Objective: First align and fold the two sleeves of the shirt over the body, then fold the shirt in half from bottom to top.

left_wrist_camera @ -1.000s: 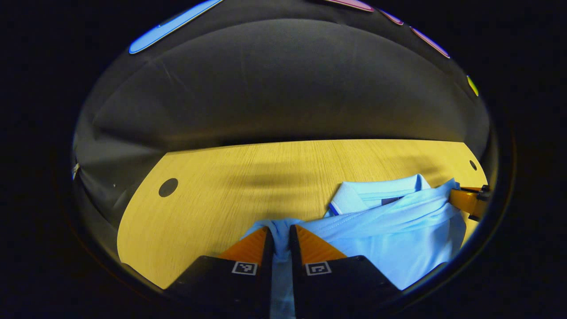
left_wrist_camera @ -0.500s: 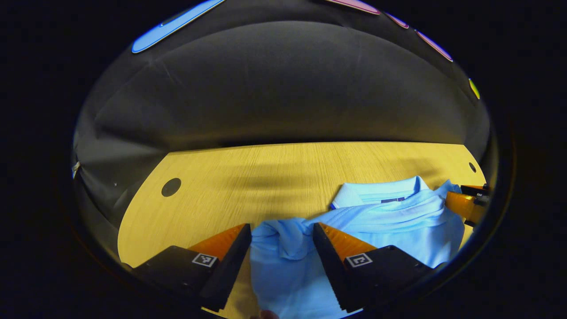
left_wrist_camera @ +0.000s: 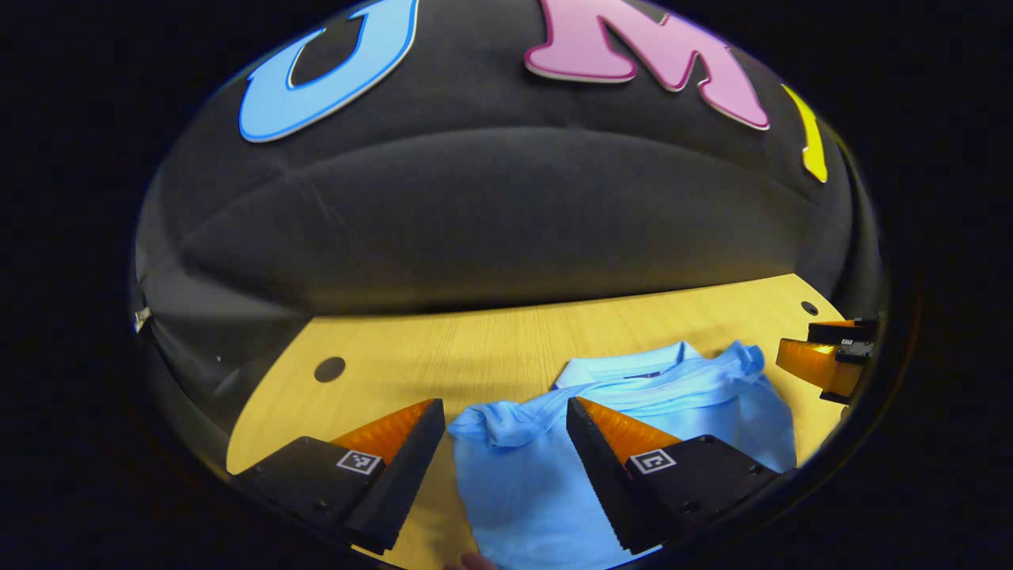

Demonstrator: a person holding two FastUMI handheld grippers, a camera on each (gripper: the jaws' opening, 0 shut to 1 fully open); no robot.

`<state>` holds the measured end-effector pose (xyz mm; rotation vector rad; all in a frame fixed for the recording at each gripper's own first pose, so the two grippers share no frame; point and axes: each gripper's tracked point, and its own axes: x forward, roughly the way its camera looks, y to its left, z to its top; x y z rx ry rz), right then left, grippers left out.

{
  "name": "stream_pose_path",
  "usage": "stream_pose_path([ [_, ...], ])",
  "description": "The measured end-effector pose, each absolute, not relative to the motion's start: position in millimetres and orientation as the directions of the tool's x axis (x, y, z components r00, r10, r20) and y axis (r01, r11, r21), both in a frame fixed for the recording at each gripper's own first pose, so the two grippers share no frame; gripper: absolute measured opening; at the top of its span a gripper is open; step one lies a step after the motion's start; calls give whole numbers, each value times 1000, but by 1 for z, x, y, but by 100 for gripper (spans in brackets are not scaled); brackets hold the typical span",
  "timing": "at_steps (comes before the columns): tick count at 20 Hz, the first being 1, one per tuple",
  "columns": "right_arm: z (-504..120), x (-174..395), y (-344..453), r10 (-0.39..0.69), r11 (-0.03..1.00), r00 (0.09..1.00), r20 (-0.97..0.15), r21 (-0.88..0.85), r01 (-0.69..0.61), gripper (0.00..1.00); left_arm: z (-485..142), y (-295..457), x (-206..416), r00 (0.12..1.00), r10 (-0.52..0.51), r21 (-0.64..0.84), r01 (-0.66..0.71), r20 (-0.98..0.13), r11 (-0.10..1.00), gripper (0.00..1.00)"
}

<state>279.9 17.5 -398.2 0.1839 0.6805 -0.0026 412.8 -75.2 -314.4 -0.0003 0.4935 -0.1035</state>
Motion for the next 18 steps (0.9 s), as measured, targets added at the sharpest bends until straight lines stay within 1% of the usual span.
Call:
stream_pose_path([
  [2,-375,265,12,56,982,795,-604,178,67,99,-284,-81,391,897,-135,-45,128,-421,991,98],
  [5,-331,244,2,46,981,838,-544,185,66,99,-238,-88,348,920,-184,-76,168,-347,983,98],
  [8,-282,215,-4,57,982,868,-492,183,39,99,-191,-89,300,939,-200,-101,178,-279,979,98],
  [11,-233,179,-11,60,981,898,-435,190,26,99,-146,-86,248,958,-188,-100,170,-216,980,98],
  [15,-182,128,-17,71,984,927,-368,179,-5,98,-128,-91,172,957,-213,-142,187,-195,972,98],
  [18,-164,93,-14,128,982,926,-355,178,-68,98,-118,-87,131,957,-203,-167,170,-209,971,98],
])
